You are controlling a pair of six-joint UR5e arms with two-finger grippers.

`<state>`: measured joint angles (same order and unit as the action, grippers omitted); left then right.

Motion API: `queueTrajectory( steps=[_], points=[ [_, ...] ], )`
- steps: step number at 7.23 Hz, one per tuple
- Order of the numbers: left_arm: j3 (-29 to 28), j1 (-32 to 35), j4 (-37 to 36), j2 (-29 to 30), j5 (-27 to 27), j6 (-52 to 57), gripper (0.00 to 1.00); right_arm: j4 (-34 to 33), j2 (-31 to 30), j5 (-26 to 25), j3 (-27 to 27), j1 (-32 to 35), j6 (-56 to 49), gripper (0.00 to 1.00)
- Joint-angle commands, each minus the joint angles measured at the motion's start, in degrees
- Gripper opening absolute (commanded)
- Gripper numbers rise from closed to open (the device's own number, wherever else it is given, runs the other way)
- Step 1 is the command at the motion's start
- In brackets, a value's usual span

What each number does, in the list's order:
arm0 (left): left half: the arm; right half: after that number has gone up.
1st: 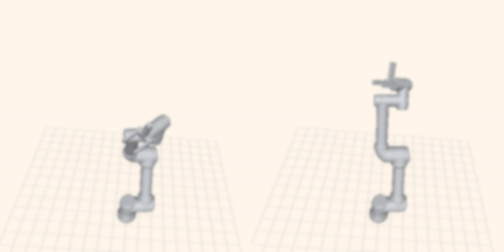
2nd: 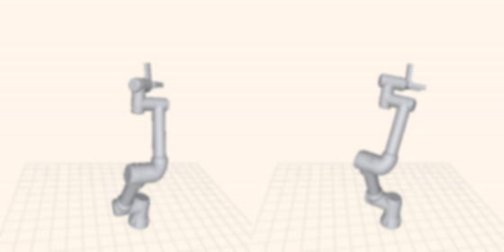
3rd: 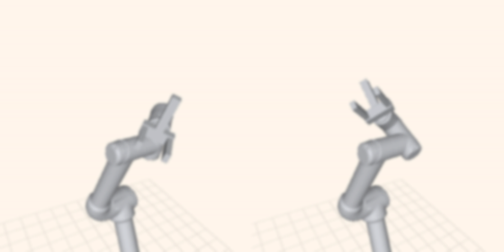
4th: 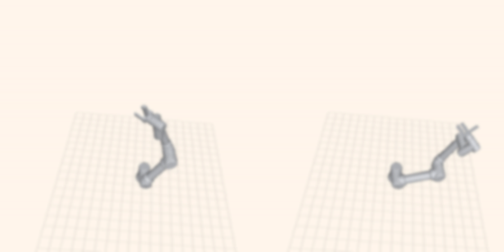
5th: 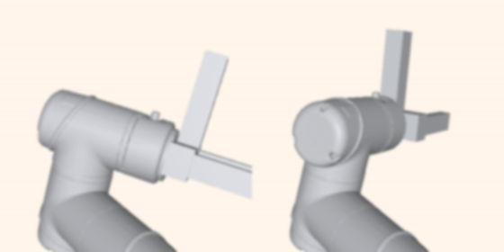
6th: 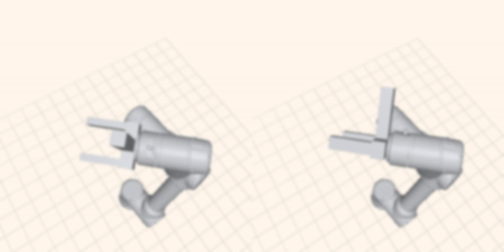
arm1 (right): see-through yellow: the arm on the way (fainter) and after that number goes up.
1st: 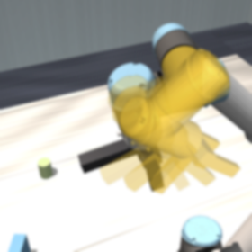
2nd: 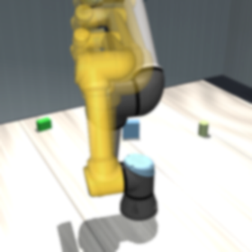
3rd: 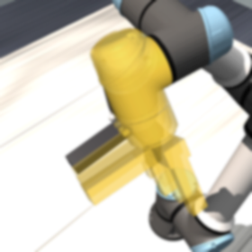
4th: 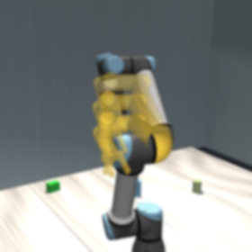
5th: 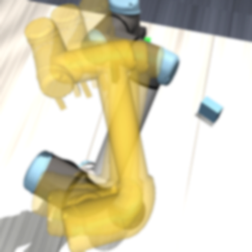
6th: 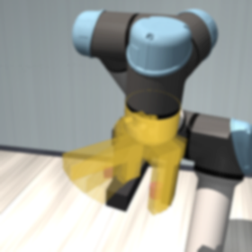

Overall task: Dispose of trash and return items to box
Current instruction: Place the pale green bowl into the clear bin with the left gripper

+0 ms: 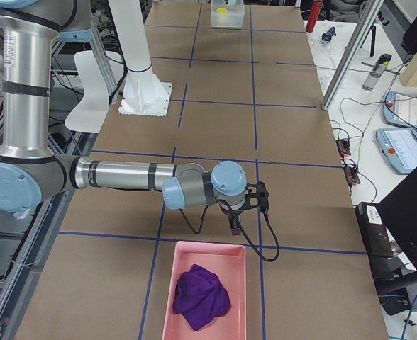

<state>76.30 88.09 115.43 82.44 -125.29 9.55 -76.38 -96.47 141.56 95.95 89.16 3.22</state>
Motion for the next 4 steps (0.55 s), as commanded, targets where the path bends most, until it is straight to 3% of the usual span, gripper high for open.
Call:
queueTrajectory(
  steps=[1, 2, 4],
  points=[
    [1.30, -0.02, 0.32, 0.00, -0.04, 0.03, 1.00, 0.00, -0.03, -0.06, 0.03, -0.30, -0.06, 1.00],
    [2.96, -0.02, 0.24, 0.00, -0.48, -0.23, 1.00, 0.00, 0.06, -0.06, 0.20, -0.39, -0.06, 1.00],
    [8.13, 0.07, -1.33, -0.18, -8.44, -1.54, 1.00, -0.09, 0.32, -0.32, 0.81, -1.35, 1.34, 1.00]
  ],
)
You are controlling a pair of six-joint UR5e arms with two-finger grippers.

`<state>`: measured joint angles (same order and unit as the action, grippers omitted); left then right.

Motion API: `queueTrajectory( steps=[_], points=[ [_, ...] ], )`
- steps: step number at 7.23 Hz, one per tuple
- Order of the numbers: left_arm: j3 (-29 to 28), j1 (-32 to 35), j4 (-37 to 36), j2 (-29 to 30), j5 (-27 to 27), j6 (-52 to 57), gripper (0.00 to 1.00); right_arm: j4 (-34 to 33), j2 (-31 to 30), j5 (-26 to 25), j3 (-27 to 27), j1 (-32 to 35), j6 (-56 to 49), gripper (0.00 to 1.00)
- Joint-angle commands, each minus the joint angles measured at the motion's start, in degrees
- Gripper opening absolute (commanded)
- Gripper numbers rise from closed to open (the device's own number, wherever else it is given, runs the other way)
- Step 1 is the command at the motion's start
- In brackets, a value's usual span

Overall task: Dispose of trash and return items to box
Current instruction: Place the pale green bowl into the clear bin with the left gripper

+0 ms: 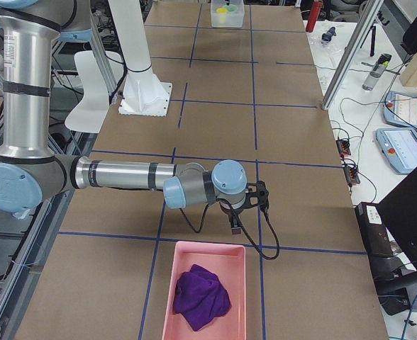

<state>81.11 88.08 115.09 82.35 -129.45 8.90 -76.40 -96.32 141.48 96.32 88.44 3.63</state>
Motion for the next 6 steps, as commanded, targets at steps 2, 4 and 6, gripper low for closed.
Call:
queueTrajectory(
  steps=[2, 4, 6],
  points=[
    [15.85, -0.10, -10.36, 0.17, -5.29, -9.14, 1.00, -0.42, 0.17, -0.86, 1.15, -2.13, 1.56, 1.00],
    [25.89, -0.19, -21.69, 2.45, -5.20, -11.08, 1.00, -1.82, 0.26, -5.40, 1.59, -3.80, 1.91, 1.00],
    [27.61, -1.59, -22.89, 1.68, -5.46, -11.80, 1.00, -6.02, 1.05, -5.17, 2.64, -3.80, 1.82, 1.00]
  ],
)
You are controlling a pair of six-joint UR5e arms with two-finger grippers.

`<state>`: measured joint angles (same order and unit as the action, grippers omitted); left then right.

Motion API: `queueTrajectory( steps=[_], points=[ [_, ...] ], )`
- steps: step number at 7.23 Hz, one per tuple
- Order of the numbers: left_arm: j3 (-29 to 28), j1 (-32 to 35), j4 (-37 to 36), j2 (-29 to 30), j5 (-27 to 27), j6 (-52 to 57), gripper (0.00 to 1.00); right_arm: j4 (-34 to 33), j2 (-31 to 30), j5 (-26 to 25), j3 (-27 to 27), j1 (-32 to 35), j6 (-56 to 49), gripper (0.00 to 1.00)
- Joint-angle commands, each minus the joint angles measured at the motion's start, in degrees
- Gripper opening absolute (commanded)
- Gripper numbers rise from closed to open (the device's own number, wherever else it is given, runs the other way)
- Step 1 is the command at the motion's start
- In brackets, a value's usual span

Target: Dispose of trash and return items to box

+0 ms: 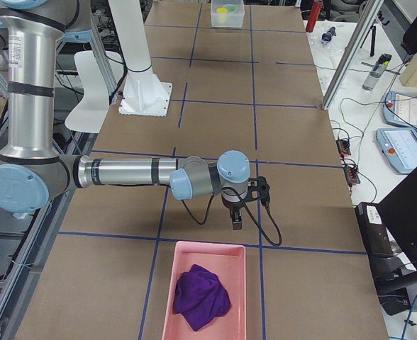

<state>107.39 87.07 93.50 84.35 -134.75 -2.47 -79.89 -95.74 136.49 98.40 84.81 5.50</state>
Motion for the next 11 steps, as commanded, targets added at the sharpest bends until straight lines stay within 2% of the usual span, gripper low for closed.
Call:
queueTrajectory(
  steps=[1, 2, 6, 8, 11],
  points=[
    [0.11, -0.50, -0.78, -0.41, 0.09, 0.09, 1.00, -8.38, 1.85, 0.26, 3.17, -0.60, -0.05, 1.00],
    [-1.90, -0.59, 0.97, -0.41, 0.01, 0.10, 1.00, -15.14, 2.74, -0.34, 7.38, -0.87, -0.83, 1.00],
    [-2.36, -0.50, 1.60, -1.29, 0.01, -0.25, 1.00, -15.56, 2.04, -0.52, 8.03, -0.69, -2.51, 1.00],
    [-2.36, -0.59, 3.18, -0.33, 0.18, 0.01, 1.00, -15.38, 2.13, -0.08, 7.86, -0.78, -2.51, 1.00],
    [-2.80, -0.59, 1.69, 1.61, 0.10, 0.10, 1.00, -15.12, 2.31, 0.09, 7.77, -0.87, -2.42, 1.00]
  ],
)
